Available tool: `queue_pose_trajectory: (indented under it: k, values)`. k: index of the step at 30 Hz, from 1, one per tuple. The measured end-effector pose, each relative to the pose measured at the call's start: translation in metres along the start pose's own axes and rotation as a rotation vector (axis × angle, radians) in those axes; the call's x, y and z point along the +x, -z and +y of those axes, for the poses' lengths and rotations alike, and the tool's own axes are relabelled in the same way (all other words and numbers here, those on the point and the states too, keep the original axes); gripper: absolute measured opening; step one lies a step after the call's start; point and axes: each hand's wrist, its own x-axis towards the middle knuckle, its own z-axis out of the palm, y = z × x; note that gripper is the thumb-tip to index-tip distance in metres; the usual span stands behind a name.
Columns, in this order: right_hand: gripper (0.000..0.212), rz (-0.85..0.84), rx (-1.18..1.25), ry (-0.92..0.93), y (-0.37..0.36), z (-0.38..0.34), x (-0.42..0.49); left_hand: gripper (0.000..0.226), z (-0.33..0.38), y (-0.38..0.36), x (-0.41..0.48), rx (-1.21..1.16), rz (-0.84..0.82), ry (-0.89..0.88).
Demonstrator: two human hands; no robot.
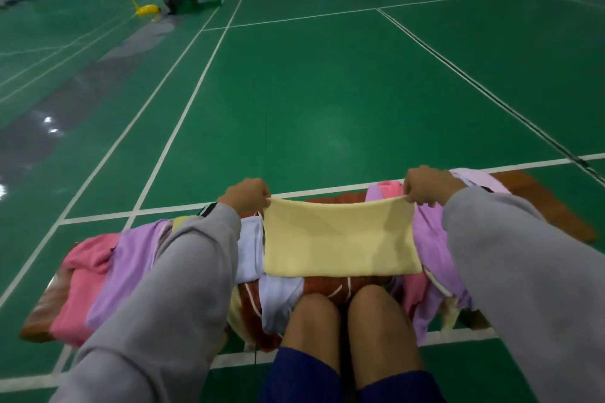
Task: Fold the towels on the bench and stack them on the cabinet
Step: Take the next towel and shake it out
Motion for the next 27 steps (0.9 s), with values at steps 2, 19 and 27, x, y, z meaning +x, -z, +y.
queue_pose_trajectory:
  k: [2,19,27]
  values:
    - [0.012,0.035,-0.028,-0.010,-0.014,0.001,0.013,0.018,-0.003,-0.015,0.009,-0.020,-0.002,0.001]
    - [0.027,-0.120,0.250,0.204,-0.046,-0.120,0.028,0.063,0.015,-0.069,0.023,-0.193,-0.205,0.100]
    - [0.026,-0.351,0.633,0.257,-0.052,-0.177,0.013,0.016,0.030,-0.054,0.012,-0.746,-0.144,0.165]
